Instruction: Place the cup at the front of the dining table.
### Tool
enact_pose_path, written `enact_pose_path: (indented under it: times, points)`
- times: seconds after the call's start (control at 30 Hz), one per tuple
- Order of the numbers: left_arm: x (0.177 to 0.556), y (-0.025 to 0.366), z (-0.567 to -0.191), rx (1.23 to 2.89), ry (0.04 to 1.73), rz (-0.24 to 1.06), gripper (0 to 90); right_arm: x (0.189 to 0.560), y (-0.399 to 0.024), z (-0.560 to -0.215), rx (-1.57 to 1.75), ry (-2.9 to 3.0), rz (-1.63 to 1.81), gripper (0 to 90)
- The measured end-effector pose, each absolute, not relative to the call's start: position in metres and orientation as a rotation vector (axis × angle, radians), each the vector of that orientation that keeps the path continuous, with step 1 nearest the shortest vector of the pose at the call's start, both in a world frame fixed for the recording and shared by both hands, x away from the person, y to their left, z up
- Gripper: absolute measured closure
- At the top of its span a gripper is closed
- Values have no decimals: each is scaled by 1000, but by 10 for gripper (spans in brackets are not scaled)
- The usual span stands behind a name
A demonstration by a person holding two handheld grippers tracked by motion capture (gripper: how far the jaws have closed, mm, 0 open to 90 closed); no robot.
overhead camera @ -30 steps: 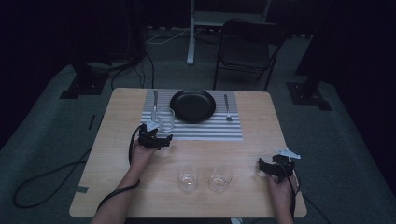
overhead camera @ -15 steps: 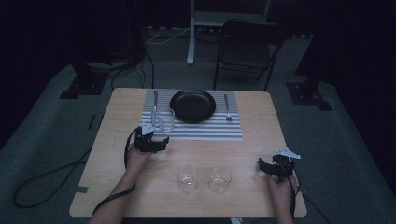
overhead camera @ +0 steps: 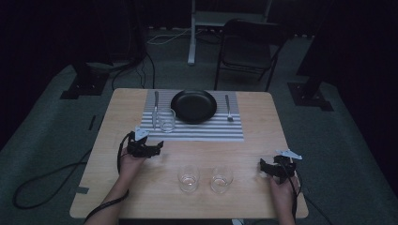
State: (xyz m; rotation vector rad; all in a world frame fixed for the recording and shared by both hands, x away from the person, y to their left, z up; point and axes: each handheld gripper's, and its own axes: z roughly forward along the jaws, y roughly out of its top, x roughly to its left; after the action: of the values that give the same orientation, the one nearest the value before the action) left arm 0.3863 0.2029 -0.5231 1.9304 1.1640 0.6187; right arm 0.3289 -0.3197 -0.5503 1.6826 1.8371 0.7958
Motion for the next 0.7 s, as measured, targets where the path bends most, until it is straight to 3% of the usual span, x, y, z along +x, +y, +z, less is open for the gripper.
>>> enact_pose_path:
  times: [0.7]
  points:
    - [362, 235, -528, 1882, 1219, 626, 111, 329, -320, -550, 1681, 1838, 796, 124]
